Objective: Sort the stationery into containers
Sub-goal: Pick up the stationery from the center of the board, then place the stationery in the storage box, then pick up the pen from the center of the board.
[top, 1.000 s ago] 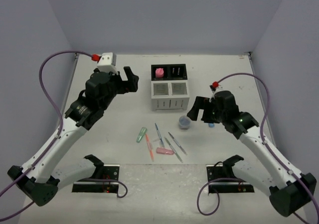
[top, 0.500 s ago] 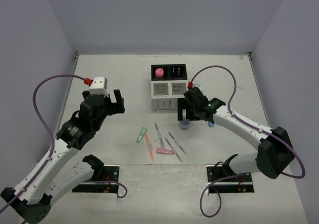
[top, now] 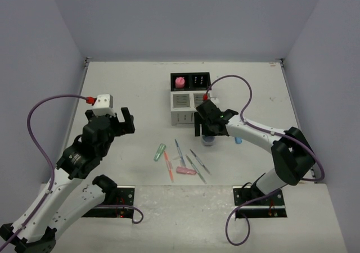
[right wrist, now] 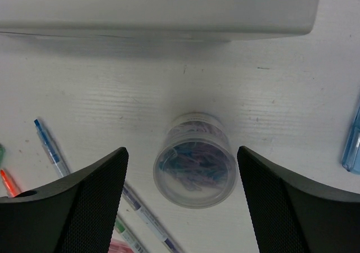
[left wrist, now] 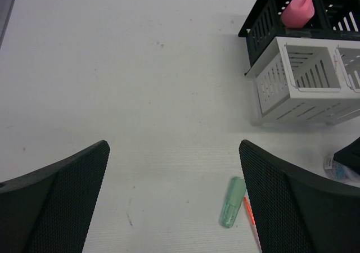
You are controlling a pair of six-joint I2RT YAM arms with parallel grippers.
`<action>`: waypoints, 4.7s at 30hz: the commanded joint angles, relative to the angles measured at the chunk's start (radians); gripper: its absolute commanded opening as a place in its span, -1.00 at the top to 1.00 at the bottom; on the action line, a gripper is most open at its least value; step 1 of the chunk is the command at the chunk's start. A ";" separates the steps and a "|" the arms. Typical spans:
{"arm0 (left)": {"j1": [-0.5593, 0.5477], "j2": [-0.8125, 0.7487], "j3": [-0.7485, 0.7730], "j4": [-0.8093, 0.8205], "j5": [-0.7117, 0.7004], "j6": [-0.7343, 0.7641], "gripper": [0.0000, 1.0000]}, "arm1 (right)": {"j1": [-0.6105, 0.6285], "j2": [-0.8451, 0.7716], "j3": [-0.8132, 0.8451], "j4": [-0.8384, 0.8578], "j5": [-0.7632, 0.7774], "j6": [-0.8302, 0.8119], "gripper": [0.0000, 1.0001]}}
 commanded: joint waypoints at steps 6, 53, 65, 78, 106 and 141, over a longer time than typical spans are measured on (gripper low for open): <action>0.005 0.033 -0.009 0.027 0.012 0.031 -1.00 | 0.025 0.003 -0.040 -0.005 0.075 0.054 -0.58; 0.005 0.049 -0.038 0.072 0.095 0.059 -1.00 | -0.202 0.477 1.161 -0.328 0.068 -0.386 1.00; 0.005 0.053 -0.038 0.073 0.100 0.062 -1.00 | -0.206 0.539 1.124 -0.227 0.030 -0.426 0.95; 0.006 0.057 -0.038 0.076 0.110 0.064 -1.00 | -0.209 0.542 1.058 -0.197 0.005 -0.403 0.18; 0.005 0.067 -0.039 0.079 0.114 0.066 -1.00 | -0.231 0.571 1.169 -0.201 0.002 -0.441 -0.13; 0.007 0.133 -0.034 0.074 0.117 0.060 -1.00 | -0.191 -0.451 0.105 0.011 -0.058 -0.152 -0.97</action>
